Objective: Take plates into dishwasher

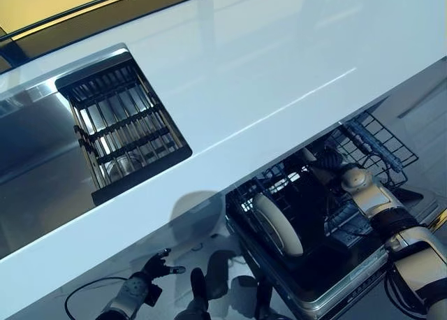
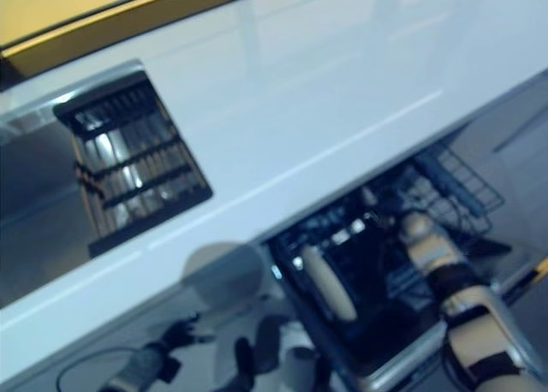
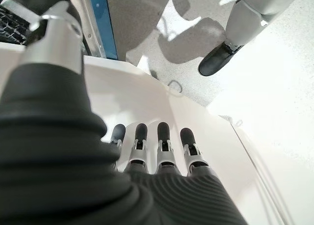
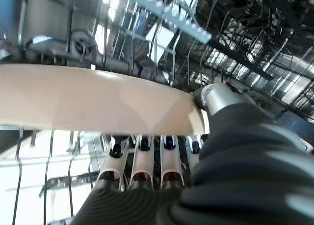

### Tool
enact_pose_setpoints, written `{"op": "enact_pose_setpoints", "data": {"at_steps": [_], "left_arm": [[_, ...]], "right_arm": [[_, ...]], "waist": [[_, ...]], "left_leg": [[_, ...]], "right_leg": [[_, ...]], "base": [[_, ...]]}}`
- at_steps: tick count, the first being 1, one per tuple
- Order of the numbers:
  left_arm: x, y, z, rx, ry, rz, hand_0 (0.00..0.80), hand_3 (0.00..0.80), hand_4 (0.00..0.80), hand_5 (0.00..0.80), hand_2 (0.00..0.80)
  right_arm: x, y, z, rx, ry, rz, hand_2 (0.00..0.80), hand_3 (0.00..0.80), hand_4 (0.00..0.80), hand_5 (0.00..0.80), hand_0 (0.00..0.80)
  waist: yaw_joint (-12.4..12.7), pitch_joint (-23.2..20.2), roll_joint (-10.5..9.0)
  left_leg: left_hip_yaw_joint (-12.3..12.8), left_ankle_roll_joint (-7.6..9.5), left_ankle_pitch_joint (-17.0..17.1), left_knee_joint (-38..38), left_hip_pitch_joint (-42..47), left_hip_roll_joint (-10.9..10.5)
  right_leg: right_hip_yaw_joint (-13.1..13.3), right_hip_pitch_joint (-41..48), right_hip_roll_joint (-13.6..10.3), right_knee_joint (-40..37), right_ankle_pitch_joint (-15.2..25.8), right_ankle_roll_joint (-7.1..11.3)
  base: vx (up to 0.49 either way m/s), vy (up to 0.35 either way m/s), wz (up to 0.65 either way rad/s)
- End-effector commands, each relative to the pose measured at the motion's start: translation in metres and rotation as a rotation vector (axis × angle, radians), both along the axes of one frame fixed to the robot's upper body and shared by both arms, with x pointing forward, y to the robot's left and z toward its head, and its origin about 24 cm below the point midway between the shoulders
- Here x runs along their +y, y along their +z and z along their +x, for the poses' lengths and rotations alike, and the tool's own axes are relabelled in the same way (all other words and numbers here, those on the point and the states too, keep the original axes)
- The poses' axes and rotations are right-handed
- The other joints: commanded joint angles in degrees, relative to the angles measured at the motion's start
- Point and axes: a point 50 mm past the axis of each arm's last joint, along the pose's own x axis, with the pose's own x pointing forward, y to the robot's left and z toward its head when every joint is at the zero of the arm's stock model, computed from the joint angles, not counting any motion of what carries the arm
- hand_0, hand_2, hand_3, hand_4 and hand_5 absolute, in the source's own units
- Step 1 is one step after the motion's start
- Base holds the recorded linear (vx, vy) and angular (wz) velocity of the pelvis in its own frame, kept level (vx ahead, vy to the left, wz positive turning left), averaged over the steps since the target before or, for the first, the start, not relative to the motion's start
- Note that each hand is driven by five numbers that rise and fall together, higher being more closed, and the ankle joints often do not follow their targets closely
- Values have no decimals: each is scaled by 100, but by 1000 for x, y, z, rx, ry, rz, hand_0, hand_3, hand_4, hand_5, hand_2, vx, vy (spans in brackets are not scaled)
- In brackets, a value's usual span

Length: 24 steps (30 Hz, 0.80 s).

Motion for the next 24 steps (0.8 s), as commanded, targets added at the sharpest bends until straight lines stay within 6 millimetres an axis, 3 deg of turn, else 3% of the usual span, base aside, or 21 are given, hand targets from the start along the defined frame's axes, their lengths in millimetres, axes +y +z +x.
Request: {"op": "enact_pose_setpoints", "data": {"at_steps": [1,15,24], "left_arm": [[-12,6,13,-36,-37,1,0,0,0,0,0],[-14,9,17,-53,-43,-4,0,0,0,0,0],[-11,9,16,-71,-15,-22,0,0,0,0,0]], "right_arm": [[-24,-3,-4,36,-104,-70,800,800,800,800,800],[-37,-24,-7,57,-222,21,800,800,800,800,800],[-52,-26,-13,46,-270,11,800,800,800,800,800]], "waist": [[154,4,7],[216,69,150],[284,126,363]], "left_leg": [[-497,-243,76,68,-243,136],[-570,-192,84,81,-328,62],[-604,-147,73,281,-468,68]], "right_leg": [[-29,-625,-151,946,-213,155],[-88,-750,-232,1111,-247,143],[-205,-967,-447,1804,-550,73]], "base": [[-6,1,6],[-4,1,1],[0,0,0]]}}
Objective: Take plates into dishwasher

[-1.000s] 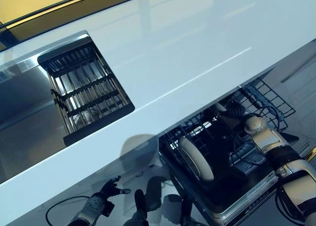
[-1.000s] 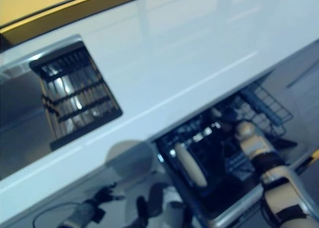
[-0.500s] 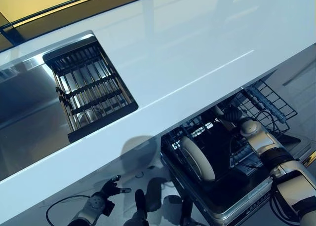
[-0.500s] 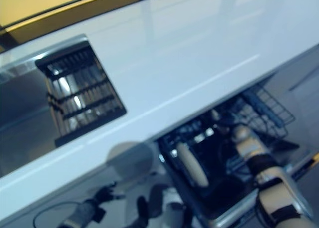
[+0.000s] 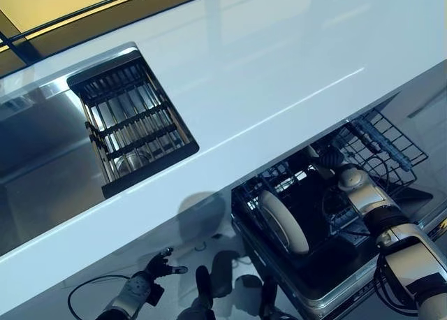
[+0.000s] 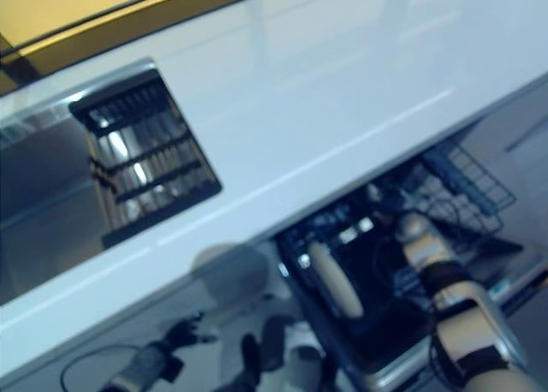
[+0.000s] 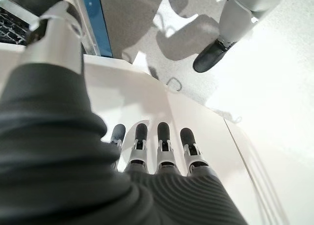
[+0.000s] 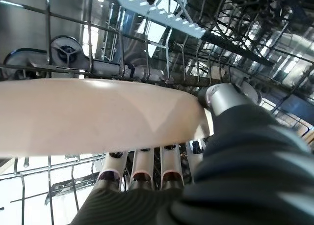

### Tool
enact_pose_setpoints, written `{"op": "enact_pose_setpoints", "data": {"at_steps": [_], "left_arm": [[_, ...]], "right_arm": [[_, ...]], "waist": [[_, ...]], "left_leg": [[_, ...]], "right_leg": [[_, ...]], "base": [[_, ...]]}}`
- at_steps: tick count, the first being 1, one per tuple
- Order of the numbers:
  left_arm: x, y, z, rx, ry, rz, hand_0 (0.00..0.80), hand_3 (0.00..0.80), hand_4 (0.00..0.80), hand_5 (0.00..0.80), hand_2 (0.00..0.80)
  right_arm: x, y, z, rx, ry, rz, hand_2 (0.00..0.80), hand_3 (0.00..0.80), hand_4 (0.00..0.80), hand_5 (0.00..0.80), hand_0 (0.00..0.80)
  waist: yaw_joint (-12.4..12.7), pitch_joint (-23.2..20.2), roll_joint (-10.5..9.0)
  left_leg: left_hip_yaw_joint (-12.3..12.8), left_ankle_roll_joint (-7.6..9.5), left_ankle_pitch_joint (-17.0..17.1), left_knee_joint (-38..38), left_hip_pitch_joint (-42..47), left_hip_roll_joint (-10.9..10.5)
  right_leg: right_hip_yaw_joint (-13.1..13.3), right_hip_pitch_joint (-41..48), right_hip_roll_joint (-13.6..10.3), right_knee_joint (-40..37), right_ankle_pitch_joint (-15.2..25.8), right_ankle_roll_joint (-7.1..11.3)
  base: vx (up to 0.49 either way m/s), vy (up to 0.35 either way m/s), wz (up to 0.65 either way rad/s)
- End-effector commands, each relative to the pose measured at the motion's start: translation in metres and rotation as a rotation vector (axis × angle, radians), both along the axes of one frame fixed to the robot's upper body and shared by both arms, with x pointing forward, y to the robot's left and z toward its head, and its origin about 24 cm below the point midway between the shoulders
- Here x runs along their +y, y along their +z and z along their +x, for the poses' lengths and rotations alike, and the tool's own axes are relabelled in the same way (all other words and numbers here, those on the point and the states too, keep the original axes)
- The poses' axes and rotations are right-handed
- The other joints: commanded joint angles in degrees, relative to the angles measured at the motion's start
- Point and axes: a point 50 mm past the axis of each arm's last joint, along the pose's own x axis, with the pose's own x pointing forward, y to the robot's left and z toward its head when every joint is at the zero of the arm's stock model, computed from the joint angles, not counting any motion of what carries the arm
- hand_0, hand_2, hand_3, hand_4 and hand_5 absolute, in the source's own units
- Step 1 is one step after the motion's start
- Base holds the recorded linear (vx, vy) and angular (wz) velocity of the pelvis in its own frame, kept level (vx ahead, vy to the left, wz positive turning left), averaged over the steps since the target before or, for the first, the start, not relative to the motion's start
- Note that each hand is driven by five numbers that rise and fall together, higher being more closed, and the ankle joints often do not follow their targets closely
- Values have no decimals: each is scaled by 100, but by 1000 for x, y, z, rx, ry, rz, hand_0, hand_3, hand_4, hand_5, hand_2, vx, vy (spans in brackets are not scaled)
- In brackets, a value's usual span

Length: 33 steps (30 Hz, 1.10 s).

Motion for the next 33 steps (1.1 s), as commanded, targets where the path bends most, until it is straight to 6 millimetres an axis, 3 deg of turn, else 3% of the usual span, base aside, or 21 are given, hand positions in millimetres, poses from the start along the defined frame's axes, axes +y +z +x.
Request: {"op": "enact_pose_setpoints", "data": {"at_steps": [1,8,16,31,33], "left_arm": [[-6,9,14,-61,4,-23,0,0,0,0,0],[1,11,13,-81,38,-25,0,0,0,0,0],[2,13,13,-90,43,-41,0,0,0,0,0],[0,12,11,-90,33,-44,0,0,0,0,0],[1,12,11,-90,35,-41,0,0,0,0,0]], "right_arm": [[-45,-30,-19,142,-164,-34,800,800,800,800,800],[-61,-21,-27,111,-203,-68,800,800,800,800,800],[-75,-15,-31,101,-257,-85,800,800,800,800,800],[-75,-14,-30,97,-255,-104,800,800,800,800,800],[-74,-14,-30,95,-258,-107,392,392,392,392,392]], "waist": [[271,30,136],[289,142,251],[293,193,356],[288,232,346],[283,236,326]], "left_leg": [[-508,-225,-10,247,-378,129],[-554,-213,-57,650,-596,125],[-586,-211,-18,684,-673,135],[-538,-212,41,658,-671,207],[-531,-210,46,642,-661,212]], "right_leg": [[-136,-762,-322,1422,-452,46],[-165,-1023,-511,2125,-746,-20],[-119,-1145,-546,2337,-835,-20],[-60,-1146,-527,2357,-815,17],[-55,-1130,-516,2326,-797,26]], "base": [[0,0,0],[-4,8,8],[-23,-7,4],[0,0,0],[0,0,0]]}}
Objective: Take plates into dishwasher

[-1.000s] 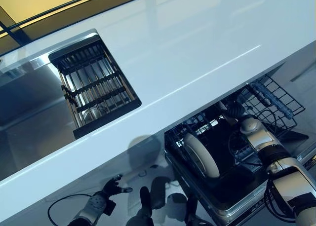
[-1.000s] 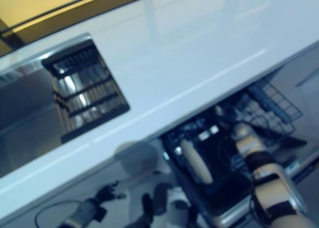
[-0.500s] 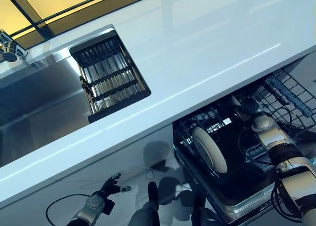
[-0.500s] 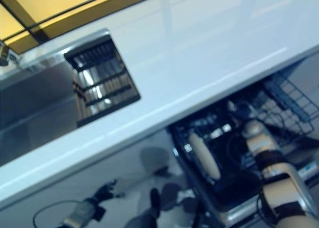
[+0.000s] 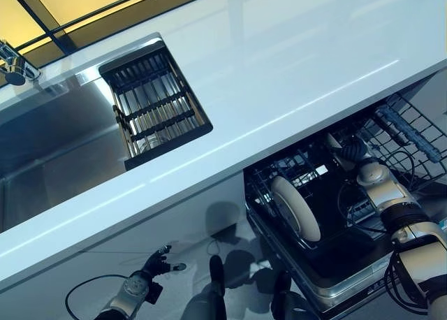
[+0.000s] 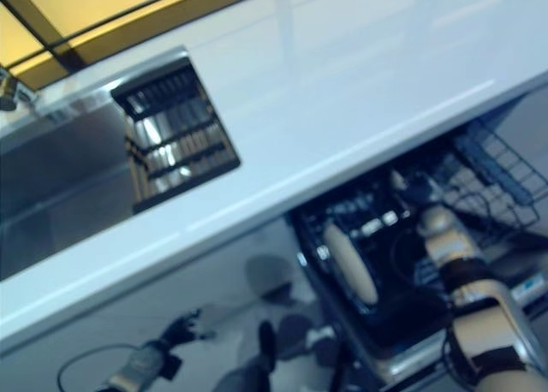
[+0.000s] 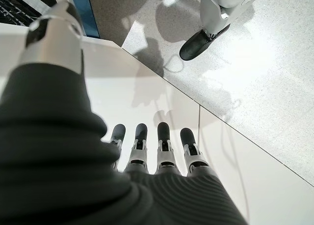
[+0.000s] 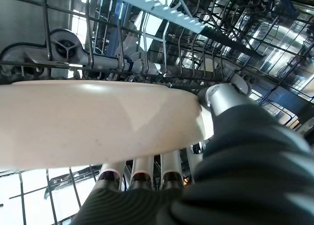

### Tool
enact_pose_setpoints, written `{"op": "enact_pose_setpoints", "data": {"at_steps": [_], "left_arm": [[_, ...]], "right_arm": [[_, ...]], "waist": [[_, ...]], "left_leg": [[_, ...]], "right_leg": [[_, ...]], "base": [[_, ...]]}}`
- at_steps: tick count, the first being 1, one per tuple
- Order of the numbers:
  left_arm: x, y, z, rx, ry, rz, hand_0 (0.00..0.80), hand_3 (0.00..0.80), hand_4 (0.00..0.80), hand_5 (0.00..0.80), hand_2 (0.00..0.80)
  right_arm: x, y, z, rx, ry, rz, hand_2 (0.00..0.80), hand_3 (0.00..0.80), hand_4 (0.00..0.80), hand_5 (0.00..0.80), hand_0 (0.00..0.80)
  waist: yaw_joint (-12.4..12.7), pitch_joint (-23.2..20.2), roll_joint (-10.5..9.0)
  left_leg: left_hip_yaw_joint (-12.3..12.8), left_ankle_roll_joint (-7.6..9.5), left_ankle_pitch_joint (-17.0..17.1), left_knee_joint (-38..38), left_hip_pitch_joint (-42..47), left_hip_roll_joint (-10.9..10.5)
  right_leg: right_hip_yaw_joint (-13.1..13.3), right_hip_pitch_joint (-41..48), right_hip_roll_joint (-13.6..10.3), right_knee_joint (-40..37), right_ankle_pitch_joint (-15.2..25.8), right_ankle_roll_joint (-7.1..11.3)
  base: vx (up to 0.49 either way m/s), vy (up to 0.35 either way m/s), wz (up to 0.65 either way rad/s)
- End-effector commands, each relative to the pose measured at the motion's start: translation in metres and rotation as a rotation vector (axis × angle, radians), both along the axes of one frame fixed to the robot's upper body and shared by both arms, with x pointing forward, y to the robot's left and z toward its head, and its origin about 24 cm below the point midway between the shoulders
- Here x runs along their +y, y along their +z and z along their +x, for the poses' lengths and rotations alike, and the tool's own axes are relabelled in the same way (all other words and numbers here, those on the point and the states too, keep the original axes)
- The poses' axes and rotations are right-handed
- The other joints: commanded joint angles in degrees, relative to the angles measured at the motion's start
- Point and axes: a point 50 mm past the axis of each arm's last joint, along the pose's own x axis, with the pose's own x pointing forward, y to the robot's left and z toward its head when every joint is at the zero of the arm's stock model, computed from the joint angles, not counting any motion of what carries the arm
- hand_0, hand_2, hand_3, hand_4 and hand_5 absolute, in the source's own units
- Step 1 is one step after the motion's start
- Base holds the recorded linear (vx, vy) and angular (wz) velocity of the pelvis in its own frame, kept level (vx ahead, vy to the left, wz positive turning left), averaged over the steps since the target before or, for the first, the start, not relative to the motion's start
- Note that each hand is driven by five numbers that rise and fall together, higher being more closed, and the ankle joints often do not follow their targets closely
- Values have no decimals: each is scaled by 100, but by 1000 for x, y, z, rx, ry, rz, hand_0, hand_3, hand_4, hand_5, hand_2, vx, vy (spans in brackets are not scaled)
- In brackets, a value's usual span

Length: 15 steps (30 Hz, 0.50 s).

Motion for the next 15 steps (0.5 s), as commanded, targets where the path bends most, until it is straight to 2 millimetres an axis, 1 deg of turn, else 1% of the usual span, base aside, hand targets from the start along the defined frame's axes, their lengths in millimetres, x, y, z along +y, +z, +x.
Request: {"op": "enact_pose_setpoints", "data": {"at_steps": [1,9,15], "left_arm": [[-1,10,11,-66,13,-25,0,0,0,0,0],[2,11,11,-63,23,-17,0,0,0,0,0],[5,13,12,-70,40,-21,0,0,0,0,0]], "right_arm": [[-43,-31,-22,167,-178,-57,0,0,0,0,0],[-38,-25,-19,108,-175,-68,0,0,0,0,0],[-35,-22,-19,73,-162,-69,0,0,0,0,0]], "waist": [[6,150,85],[-1,137,39],[-17,138,17]], "left_leg": [[-295,-218,46,53,-170,271],[-264,-196,53,8,-150,271],[-247,-172,19,81,-188,261]], "right_leg": [[-65,-65,-112,305,79,160],[-41,-32,-90,245,121,194],[-4,-64,-118,317,103,211]], "base": [[0,0,0],[0,0,0],[0,0,0]]}}
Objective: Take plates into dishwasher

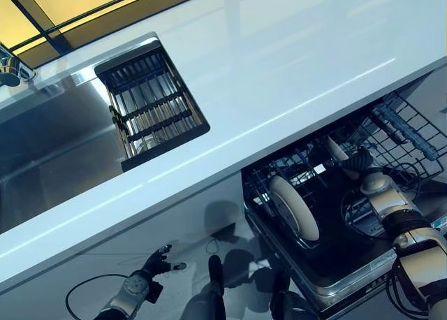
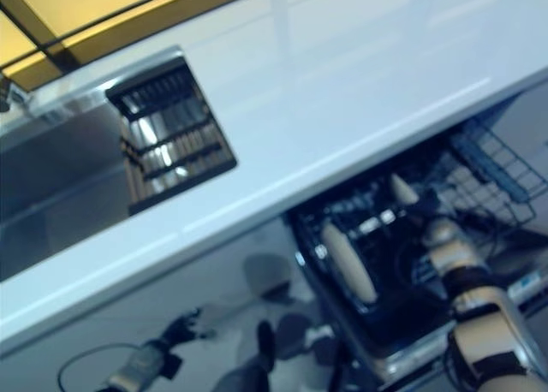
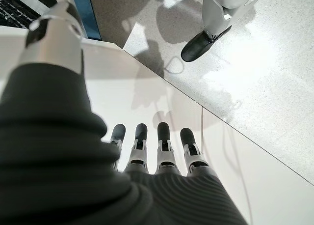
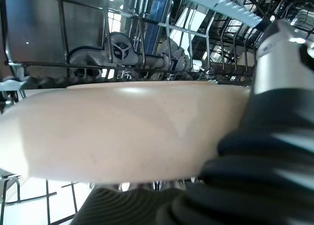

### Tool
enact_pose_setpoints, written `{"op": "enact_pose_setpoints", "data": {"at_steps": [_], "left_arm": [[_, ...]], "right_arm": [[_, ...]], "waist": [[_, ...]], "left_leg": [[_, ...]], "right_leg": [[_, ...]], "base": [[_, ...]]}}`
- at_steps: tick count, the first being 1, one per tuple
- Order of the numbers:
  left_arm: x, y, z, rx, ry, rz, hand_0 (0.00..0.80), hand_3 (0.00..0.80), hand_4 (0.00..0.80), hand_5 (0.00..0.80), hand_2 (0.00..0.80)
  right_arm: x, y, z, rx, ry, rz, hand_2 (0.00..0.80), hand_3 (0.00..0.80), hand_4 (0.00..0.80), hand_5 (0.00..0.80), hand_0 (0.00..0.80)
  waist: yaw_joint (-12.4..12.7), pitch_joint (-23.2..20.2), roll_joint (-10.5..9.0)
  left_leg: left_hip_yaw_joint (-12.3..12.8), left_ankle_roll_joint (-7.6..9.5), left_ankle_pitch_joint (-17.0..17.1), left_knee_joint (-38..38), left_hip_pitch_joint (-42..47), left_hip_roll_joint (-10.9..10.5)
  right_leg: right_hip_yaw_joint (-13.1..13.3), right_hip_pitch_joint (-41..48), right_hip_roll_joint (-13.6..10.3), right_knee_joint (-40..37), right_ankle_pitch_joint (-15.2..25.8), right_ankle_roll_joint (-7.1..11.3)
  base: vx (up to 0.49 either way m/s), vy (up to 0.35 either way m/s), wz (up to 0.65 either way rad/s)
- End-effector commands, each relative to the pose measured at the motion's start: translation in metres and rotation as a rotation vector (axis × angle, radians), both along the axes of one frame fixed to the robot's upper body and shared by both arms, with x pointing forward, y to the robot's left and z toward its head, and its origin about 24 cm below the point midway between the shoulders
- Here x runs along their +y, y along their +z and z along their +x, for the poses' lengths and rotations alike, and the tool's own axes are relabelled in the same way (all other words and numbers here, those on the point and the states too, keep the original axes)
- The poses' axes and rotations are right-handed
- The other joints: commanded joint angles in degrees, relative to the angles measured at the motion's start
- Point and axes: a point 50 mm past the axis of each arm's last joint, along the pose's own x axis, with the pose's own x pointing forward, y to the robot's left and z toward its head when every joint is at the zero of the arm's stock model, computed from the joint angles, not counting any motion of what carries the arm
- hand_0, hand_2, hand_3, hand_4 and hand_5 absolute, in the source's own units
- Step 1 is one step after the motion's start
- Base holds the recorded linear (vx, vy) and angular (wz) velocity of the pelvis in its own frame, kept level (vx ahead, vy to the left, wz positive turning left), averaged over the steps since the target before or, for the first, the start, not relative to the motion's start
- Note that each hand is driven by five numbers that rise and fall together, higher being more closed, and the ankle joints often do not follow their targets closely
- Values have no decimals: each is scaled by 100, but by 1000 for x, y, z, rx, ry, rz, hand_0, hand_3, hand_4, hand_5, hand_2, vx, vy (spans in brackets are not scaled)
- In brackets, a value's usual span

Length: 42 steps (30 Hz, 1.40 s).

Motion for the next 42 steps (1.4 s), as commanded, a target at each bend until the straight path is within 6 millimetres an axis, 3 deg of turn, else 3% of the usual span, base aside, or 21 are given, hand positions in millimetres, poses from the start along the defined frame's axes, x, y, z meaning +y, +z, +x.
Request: {"op": "enact_pose_setpoints", "data": {"at_steps": [1,25,32,42], "left_arm": [[6,12,11,-65,40,-15,0,0,0,0,0],[22,-3,-14,1,119,9,0,0,0,0,0],[30,-15,-35,48,182,11,0,0,0,0,0],[30,-39,-74,156,243,6,0,0,0,0,0]], "right_arm": [[-20,-1,-11,18,-65,-67,0,0,0,0,0],[-6,-11,-33,-145,16,-2,0,0,0,0,0],[7,-23,-60,-243,75,64,0,0,0,0,0],[-4,-42,-95,-228,75,104,0,0,0,0,0]], "waist": [[-2,129,17],[-244,-79,-382],[-474,-313,-599],[-712,-986,-864]], "left_leg": [[-256,-169,8,119,-187,227],[-92,-152,-94,-9,159,331],[31,-127,-244,-27,437,304],[213,-174,-368,-193,959,317]], "right_leg": [[-12,-76,-180,410,55,219],[98,421,39,-352,347,314],[236,735,102,-692,403,347],[426,1300,201,-1272,533,392]], "base": [[0,0,0],[17,6,-3],[56,31,-10],[114,40,-17]]}}
